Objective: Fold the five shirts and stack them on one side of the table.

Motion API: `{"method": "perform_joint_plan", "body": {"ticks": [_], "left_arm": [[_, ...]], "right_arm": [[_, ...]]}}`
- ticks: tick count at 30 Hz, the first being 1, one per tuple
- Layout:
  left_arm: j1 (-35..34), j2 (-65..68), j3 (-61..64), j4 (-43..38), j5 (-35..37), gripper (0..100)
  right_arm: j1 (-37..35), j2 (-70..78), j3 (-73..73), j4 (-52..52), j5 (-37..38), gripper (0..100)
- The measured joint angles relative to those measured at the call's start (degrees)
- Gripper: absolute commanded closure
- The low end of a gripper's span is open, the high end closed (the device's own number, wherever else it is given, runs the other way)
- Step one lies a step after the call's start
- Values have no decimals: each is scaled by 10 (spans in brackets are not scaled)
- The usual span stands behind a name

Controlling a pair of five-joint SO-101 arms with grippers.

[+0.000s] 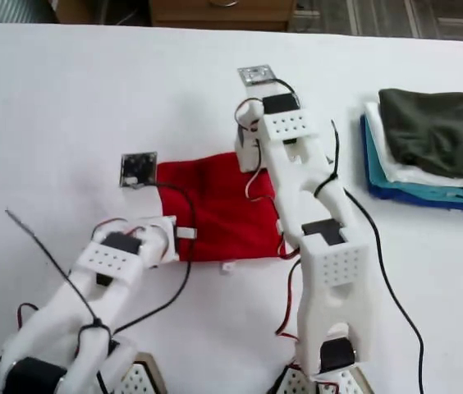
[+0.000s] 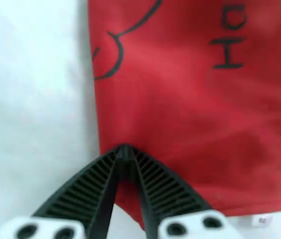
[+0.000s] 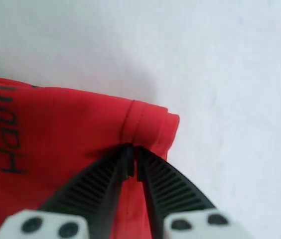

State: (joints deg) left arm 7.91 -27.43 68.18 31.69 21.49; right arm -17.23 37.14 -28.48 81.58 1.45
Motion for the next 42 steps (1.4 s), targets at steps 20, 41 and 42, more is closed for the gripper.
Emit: {"method": "perform_joint_plan", "body": {"ticks": [20, 41, 42], "left_arm": [[0, 16, -19, 41, 0, 972], [-49, 178, -271, -30, 110, 969], [-49, 209, -296, -25, 117, 969]], "right_arm": [[46, 24, -38, -4, 28, 977], [-12, -214, 176, 22, 33, 977], [-12, -242, 227, -4, 33, 977]]}}
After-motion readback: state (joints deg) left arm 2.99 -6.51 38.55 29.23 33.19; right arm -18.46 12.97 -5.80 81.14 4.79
